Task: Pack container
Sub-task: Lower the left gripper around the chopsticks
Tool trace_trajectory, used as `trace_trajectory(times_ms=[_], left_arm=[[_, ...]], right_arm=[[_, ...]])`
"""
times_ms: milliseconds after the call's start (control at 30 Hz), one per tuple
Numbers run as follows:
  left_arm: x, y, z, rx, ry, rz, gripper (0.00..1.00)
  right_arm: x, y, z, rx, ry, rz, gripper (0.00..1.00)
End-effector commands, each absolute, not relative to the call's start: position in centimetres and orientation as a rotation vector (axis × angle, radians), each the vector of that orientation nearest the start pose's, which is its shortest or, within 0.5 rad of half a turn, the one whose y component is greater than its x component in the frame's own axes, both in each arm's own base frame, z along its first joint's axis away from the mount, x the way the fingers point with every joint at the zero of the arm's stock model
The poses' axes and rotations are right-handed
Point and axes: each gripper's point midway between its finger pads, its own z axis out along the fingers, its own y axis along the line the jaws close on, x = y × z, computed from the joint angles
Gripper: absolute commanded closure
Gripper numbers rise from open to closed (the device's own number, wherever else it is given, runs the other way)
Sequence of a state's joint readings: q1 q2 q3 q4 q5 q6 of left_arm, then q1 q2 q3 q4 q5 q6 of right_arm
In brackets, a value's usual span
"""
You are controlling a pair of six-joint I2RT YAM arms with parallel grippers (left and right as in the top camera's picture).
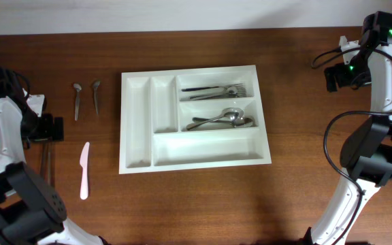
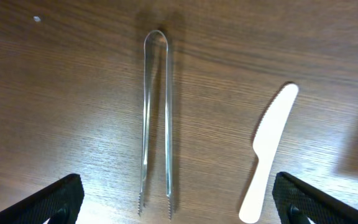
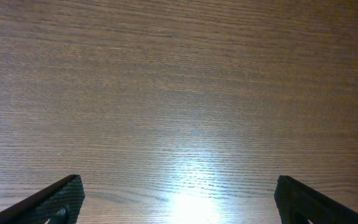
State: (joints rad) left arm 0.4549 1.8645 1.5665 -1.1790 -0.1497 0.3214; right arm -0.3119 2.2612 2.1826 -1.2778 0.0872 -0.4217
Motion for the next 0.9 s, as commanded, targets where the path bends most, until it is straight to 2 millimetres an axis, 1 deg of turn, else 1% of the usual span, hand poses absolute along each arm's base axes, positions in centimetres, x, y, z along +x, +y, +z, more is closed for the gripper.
trace_trajectory(times_ms=[0,100,233,367,467,533,667,767,867], left_arm=[[32.0,19.2,10.7,-0.192,3.119,0.3,0.01],[31.7,19.3,10.5,-0.173,3.131,0.3,0.01],[30.8,19.6,9.8,-0.122,3.162,0.289,0.01],[29.7,20.1,9.2,-0.164,3.182,0.257,0.01],[29.2,19.5,9.0,-0.185,3.188,0.162,0.01],[28.9,18.5,8.9,-0.187,3.196,0.064,0.01],[28.8,17.3,8.5,-0.108,3.194,-0.038,0.01],[28.6,17.2,7.6,-0.108,3.198,-0.037,0.01],[27.6,17.7,6.5,-0.107,3.24,0.025,0.01]], right_arm=[[46.3,-16.5,13.5,-0.141,2.919,-0.242,0.01],[46.3,-16.5,13.5,-0.141,2.919,-0.242,0.01],[46.3,-16.5,13.5,-0.141,2.919,-0.242,0.01],[46.3,-16.5,13.5,-0.141,2.919,-0.242,0.01],[46.3,-16.5,13.5,-0.141,2.919,-0.242,0.01],[46.3,-16.5,13.5,-0.141,2.919,-0.242,0.02],[46.3,-16.5,13.5,-0.141,2.919,-0.242,0.01],[46.3,-16.5,13.5,-0.141,2.919,-0.242,0.01],[46.3,-16.5,13.5,-0.141,2.919,-0.242,0.01]])
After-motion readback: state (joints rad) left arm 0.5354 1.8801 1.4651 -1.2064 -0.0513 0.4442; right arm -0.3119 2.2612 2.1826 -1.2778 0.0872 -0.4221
